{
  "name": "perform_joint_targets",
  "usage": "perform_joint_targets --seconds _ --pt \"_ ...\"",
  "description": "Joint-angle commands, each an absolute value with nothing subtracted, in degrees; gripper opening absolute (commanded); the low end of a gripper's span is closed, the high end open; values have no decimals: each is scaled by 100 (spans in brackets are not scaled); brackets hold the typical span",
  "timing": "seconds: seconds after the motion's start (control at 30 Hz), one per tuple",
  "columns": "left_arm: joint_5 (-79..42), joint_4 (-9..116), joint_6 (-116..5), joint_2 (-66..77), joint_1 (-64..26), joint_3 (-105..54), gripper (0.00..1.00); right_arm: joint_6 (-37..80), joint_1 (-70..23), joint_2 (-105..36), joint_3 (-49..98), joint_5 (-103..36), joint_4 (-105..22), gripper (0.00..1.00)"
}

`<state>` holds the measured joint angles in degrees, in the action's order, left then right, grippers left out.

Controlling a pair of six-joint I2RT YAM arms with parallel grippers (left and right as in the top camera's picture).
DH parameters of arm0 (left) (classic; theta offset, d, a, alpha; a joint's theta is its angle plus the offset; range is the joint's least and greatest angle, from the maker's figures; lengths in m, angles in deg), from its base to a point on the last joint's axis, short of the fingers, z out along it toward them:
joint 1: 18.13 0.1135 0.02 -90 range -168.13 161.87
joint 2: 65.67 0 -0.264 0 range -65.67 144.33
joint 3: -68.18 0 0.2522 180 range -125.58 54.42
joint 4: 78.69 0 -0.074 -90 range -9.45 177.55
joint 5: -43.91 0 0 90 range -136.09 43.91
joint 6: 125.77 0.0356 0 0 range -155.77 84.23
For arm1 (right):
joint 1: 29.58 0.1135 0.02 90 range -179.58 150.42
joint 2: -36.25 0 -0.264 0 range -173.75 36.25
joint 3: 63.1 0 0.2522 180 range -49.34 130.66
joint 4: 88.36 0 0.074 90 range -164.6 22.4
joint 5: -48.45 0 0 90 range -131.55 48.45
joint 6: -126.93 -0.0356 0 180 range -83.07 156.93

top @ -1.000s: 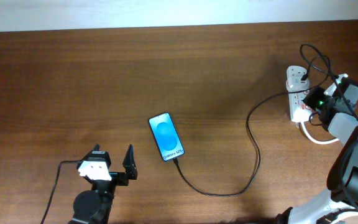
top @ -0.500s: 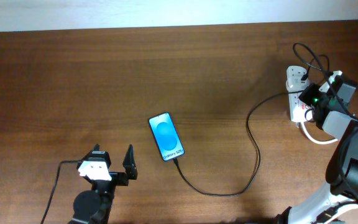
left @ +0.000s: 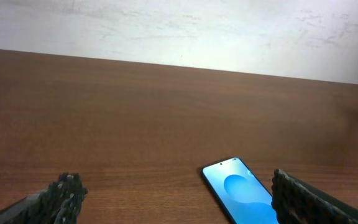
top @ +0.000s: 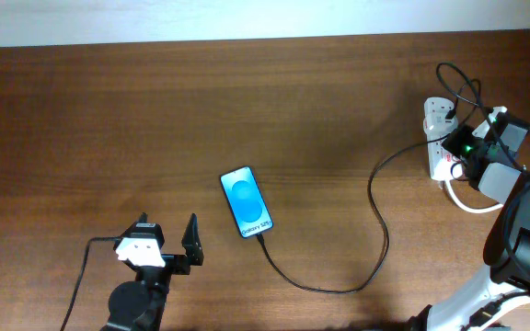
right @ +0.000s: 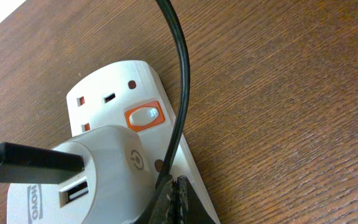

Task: Plug charger to phone and switch on socket

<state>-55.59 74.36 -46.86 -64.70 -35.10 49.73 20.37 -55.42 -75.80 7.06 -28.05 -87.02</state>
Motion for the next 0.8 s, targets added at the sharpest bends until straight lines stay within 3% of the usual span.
perform_joint_targets --seconds 0.0,0.77 --pt "-5600 7452 -4594 -6489 -3534 5028 99 1998 -5429 -7737 660 -2248 -8481 4" --pt "-5600 7452 -4594 -6489 -3534 5028 99 2323 -5302 -7588 660 -1905 -8016 4"
